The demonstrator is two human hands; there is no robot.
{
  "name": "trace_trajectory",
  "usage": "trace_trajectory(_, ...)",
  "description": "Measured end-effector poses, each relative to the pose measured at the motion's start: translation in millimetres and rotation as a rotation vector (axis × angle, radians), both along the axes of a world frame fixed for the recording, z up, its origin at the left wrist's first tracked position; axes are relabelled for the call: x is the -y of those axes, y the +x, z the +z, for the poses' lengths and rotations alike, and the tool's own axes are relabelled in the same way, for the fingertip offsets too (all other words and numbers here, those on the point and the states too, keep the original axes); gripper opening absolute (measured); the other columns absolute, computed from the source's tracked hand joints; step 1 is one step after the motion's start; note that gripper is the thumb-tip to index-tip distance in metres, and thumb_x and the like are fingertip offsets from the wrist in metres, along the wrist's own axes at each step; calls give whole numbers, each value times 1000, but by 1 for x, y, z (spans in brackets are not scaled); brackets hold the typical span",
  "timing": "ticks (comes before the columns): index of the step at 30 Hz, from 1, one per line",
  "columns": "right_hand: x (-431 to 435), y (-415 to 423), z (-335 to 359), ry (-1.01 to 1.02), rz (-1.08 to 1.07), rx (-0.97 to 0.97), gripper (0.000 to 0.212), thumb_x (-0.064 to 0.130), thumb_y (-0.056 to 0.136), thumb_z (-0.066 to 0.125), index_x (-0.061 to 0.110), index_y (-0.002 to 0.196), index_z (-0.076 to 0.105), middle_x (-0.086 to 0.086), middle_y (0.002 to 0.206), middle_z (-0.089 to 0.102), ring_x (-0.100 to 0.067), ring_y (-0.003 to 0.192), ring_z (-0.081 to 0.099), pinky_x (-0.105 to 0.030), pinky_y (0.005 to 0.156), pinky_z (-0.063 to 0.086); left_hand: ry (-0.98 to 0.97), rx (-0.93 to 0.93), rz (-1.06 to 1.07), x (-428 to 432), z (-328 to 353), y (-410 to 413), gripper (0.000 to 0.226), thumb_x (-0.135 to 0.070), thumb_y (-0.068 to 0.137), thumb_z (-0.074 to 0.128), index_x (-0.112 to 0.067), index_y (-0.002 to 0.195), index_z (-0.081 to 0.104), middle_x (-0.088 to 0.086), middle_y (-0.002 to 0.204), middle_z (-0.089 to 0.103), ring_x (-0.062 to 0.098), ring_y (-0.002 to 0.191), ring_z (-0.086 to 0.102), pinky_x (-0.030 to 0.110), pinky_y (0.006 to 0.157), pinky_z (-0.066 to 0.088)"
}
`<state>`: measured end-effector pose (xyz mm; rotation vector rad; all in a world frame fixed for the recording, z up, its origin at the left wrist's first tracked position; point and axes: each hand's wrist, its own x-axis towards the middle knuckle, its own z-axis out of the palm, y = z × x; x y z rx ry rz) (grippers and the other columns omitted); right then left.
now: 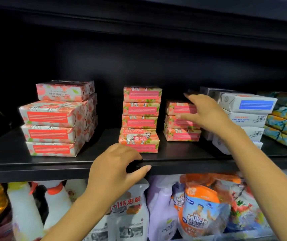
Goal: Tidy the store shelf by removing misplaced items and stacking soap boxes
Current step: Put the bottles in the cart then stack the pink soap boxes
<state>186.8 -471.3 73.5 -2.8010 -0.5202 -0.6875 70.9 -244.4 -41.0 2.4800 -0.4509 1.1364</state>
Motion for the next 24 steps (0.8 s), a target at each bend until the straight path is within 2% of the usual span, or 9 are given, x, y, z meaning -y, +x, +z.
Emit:
trace_trajectory(3,-5,7,-3,-80,-25,-59,70,48,78,68,13,133,44,-11,123,53,-27,115,47,-36,90,39,-11,18,16,0,-2,1,35,-60,75,53,-29,79,70,-19,79,65,5,79,59,26,55,53)
trace_trajectory(7,-8,5,-6,-93,-34,46,69,46,76,71,17,133,44,-7,124,51,-25,120,41,-36,93,39,-15,31,32,1,-3,0,33,-60,75,53,-31,79,69,-21,79,64,4,78,58,26,53,52)
trace_trajectory(10,-7,0,-6,-74,-3,114,69,48,72,74,21,128,44,-3,120,46,-21,120,36,-35,88,38,-7,40,39,2,-4,0,33,-60,75,53,-31,79,69,-20,79,64,3,78,58,26,51,52)
trace_trajectory(14,-5,-4,-1,-6,52,13,65,57,69,71,23,118,44,1,104,46,-20,103,47,-38,83,45,3,37,37,1,-3,-1,33,-60,76,53,-31,79,69,-20,80,64,3,78,58,24,52,51)
trace_trajectory(17,-6,-3,1,-6,48,-12,66,55,71,71,22,121,41,-2,110,55,-21,100,53,-38,81,47,13,16,29,1,-3,-1,34,-59,76,53,-30,80,70,-20,80,65,2,79,56,24,53,51)
trace_trajectory(20,-2,-16,-11,62,48,108,74,57,66,73,22,125,44,-1,116,52,-20,110,46,-34,83,40,-41,21,-62,-3,0,-4,34,-53,77,58,-23,82,73,-16,81,67,3,80,60,30,61,53)
trace_trajectory(22,5,-31,-24,119,82,164,74,58,64,71,20,124,50,-3,113,53,-21,107,47,-34,84,39,-128,44,-152,-4,12,-6,31,-46,77,63,-18,83,74,-12,82,68,6,80,63,31,68,52)
trace_trajectory(24,14,-46,-36,145,92,155,78,60,61,69,18,124,53,-4,113,55,-23,107,48,-35,85,40,-128,97,-184,0,31,-5,28,-40,78,65,-14,85,74,-8,83,69,9,80,64,32,71,51)
